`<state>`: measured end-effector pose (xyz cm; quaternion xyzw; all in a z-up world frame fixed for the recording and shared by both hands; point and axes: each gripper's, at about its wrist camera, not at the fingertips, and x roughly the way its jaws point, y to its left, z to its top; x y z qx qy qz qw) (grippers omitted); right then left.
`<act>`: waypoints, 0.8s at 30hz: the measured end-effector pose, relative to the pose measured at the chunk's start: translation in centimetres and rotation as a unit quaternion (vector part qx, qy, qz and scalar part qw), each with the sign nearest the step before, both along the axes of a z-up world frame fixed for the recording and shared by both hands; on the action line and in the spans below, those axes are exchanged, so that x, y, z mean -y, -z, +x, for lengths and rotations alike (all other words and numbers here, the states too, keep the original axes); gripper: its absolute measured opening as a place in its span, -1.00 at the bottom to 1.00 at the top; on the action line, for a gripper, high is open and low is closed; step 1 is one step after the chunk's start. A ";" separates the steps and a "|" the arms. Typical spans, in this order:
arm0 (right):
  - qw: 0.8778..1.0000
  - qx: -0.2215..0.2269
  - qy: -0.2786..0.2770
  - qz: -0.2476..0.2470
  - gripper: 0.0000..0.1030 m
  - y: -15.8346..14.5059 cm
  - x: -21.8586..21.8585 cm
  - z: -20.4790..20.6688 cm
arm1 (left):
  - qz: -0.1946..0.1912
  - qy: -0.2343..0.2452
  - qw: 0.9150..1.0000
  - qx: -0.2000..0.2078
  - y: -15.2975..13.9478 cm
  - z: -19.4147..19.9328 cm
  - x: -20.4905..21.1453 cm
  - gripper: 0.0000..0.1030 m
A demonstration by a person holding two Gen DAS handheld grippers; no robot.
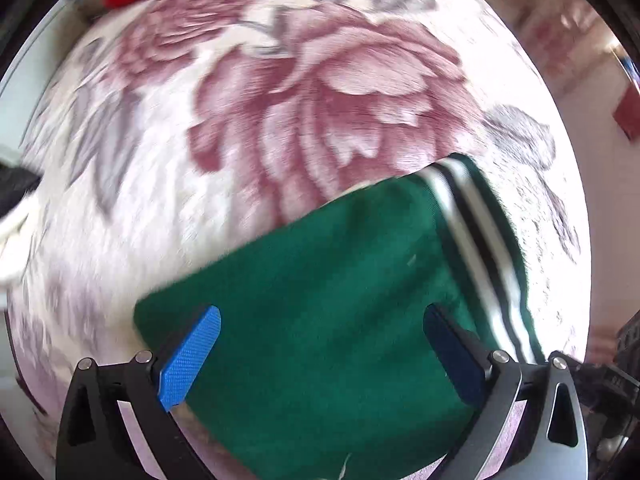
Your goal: Fold large clothes
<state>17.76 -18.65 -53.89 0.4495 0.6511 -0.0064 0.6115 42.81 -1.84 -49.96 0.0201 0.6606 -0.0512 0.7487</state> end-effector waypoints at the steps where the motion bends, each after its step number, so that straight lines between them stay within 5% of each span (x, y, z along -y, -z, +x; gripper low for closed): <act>1: 1.000 -0.006 -0.003 -0.007 0.27 0.2 -0.1 0.1 | 0.004 0.010 1.000 -0.021 0.7 1.3 1.2 1.00; 5: 1.000 -0.016 0.017 0.001 0.27 1.3 -1.5 0.1 | -0.028 0.018 0.995 -0.094 3.3 4.6 5.2 0.98; 9: 0.999 -0.014 0.050 -0.018 0.24 2.4 -2.0 -0.1 | 0.032 0.055 0.994 -0.085 4.5 5.7 9.9 0.38; 11: 0.998 -0.005 0.068 -0.010 -0.51 2.7 -2.3 -0.2 | 0.061 0.073 0.993 -0.072 5.1 6.2 11.3 -0.77; 12: 0.997 -0.005 0.076 -0.015 -0.51 2.6 -2.5 -0.2 | 0.069 0.076 0.992 -0.078 5.6 6.2 11.8 -1.00; 20: 0.992 -0.043 0.106 -0.056 -0.69 3.2 -2.5 -0.7 | 0.077 0.115 0.989 -0.054 6.3 6.0 15.7 -1.00; 24: 0.995 -0.045 0.065 -0.059 -0.66 2.6 -3.0 0.9 | 0.051 0.099 0.993 -0.028 3.8 5.9 14.7 -0.97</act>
